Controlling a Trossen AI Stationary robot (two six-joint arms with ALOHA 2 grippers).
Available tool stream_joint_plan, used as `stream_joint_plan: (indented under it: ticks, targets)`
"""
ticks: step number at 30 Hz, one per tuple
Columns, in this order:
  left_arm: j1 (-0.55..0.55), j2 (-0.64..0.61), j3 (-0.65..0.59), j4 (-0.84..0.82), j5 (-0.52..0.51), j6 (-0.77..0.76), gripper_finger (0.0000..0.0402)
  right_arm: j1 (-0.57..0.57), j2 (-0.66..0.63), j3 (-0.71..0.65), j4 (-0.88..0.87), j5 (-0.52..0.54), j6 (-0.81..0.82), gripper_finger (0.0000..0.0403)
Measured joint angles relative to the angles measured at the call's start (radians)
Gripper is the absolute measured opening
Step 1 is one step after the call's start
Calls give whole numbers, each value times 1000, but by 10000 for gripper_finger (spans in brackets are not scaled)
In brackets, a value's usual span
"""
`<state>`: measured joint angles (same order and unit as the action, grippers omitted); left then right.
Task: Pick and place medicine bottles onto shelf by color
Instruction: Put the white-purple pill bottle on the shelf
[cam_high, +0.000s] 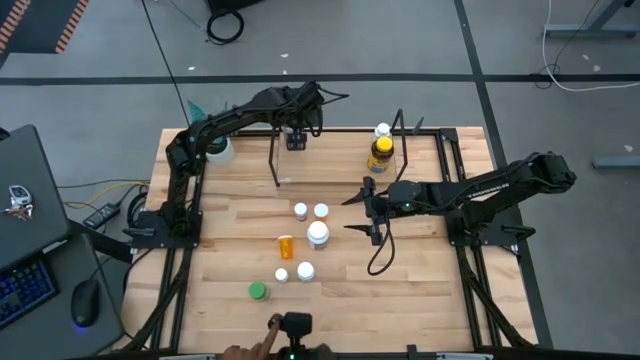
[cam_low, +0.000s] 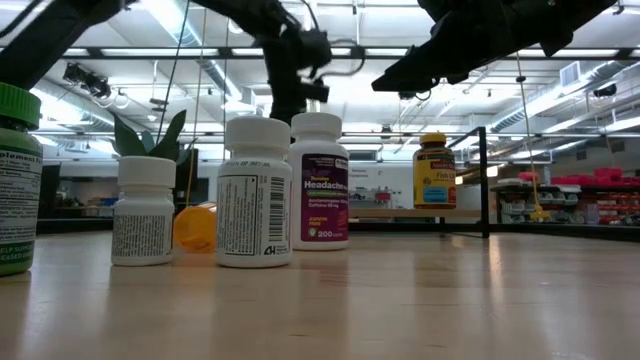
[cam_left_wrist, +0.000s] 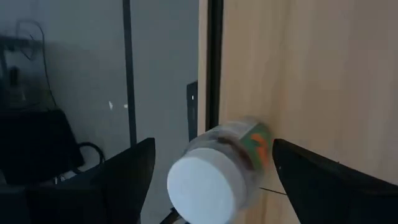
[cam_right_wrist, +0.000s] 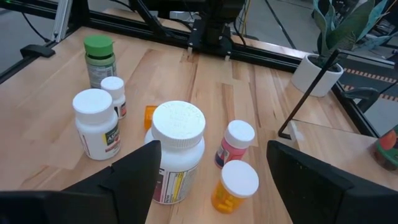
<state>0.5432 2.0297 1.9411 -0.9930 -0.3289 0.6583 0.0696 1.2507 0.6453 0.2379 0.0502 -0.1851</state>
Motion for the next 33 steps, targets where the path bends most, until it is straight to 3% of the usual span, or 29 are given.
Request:
stream_joint_plan:
  ticks: [4, 11, 14, 18, 26, 33]
  targets:
    - [-49, -54, 0, -51, 76, -49, 312, 0, 0, 0, 0, 6, -5, 299]
    - [-179, -121, 0, -181, 369, -266, 294, -4, -13, 0, -15, 13, -9, 299]
    - [-243, -123, 0, -246, 441, -374, 294, -5, -33, 0, -45, 54, -9, 299]
    - [-344, -114, 0, -295, 443, -425, 298, -5, -75, 0, -90, 82, -9, 299]
    - [-508, -115, 0, -289, 320, -609, 311, -7, -120, -1, -135, 87, -29, 299]
    - [-613, -113, -33, -285, 204, -839, 345, -8, -120, -93, 22, 86, -29, 299]
